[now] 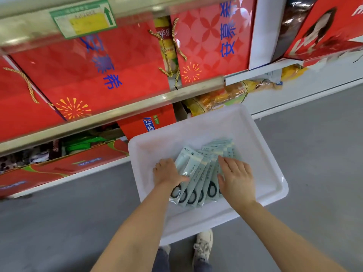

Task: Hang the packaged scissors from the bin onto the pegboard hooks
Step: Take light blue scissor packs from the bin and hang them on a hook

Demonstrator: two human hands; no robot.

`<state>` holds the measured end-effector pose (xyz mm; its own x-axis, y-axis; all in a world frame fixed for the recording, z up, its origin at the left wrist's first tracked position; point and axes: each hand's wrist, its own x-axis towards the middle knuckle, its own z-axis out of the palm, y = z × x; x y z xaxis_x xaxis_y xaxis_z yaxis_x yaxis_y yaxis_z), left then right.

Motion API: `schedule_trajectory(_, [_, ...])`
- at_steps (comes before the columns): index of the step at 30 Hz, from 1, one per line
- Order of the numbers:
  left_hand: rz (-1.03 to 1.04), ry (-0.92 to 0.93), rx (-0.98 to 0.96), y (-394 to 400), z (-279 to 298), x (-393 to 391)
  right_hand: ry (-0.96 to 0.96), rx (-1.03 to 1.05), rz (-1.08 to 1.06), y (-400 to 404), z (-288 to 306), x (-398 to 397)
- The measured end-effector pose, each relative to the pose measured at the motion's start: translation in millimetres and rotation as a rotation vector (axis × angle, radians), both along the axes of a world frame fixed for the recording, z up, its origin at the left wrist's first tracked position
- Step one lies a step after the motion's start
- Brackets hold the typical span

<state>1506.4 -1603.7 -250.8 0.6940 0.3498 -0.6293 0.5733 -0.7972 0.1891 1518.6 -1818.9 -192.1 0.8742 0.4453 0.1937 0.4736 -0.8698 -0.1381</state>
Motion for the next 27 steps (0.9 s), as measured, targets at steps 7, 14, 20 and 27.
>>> schedule_trajectory(7, [0.135,-0.258,-0.137,11.0,36.1,-10.3,0.389,0.045,-0.19,39.4,-24.0,-23.2])
schedule_trajectory(14, [0.323,-0.469,-0.213,32.6,71.3,-31.9,0.849,0.02,-0.697,112.5,-59.7,-38.5])
schedule_trajectory(20, [0.459,-0.49,-0.315,44.7,72.9,-45.0,0.735,-0.033,-0.794,149.2,-75.9,-34.5])
schedule_trajectory(27, [0.517,-0.531,-0.355,58.2,87.9,-51.1,0.852,0.185,-0.84,150.0,-69.2,-16.3])
